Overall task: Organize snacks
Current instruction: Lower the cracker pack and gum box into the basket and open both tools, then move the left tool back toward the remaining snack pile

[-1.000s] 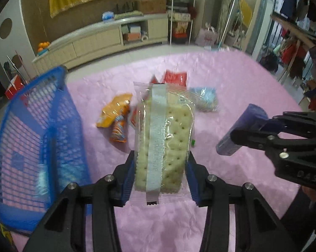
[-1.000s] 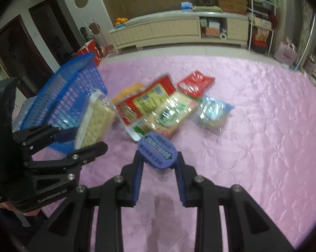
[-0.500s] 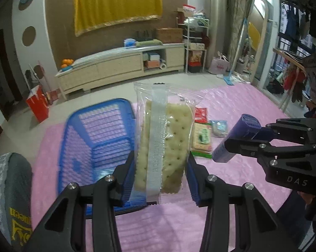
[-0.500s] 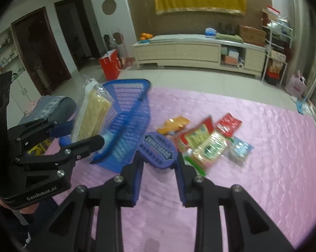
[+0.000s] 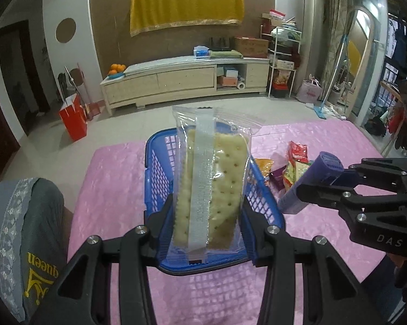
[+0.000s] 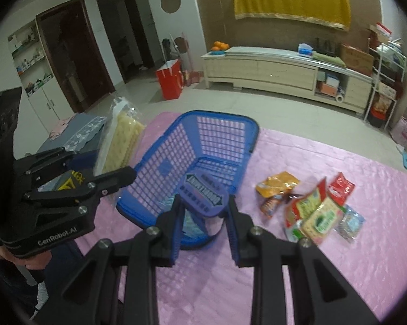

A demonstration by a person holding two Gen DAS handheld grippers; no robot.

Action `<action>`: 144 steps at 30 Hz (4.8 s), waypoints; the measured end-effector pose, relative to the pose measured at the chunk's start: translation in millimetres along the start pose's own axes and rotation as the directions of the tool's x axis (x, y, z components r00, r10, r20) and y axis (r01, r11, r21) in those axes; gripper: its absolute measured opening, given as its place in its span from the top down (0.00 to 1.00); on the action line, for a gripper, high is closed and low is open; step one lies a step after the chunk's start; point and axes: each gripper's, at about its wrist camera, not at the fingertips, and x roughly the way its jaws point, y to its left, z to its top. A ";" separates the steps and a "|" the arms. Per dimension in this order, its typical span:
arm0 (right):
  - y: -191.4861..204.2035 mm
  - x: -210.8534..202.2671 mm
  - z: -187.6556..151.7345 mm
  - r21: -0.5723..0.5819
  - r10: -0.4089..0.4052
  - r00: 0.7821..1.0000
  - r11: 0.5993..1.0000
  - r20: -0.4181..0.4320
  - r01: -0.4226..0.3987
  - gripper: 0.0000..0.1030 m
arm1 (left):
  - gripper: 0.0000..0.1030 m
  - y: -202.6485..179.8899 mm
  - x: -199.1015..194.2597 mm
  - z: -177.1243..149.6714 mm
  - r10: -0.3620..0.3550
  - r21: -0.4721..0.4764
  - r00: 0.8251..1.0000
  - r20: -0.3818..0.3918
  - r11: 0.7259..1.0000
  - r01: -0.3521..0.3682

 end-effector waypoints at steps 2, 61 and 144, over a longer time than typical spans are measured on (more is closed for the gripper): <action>2.2 7.4 3.2 -0.002 0.009 1.000 1.000 -0.007 -0.009 0.67 | 0.59 2.8 3.6 -0.4 0.003 -0.002 1.000 -0.007 1.000 -0.003; 61.4 106.3 2.6 -0.049 0.086 0.972 0.994 -0.218 -0.099 0.67 | 0.26 77.2 39.2 -47.9 0.008 -0.108 0.995 -0.101 0.994 -0.019; -278.2 54.3 -67.1 0.350 -0.249 0.914 0.866 -0.319 0.358 0.14 | 0.21 -200.0 217.0 33.9 -0.083 0.136 0.954 -0.288 0.983 0.126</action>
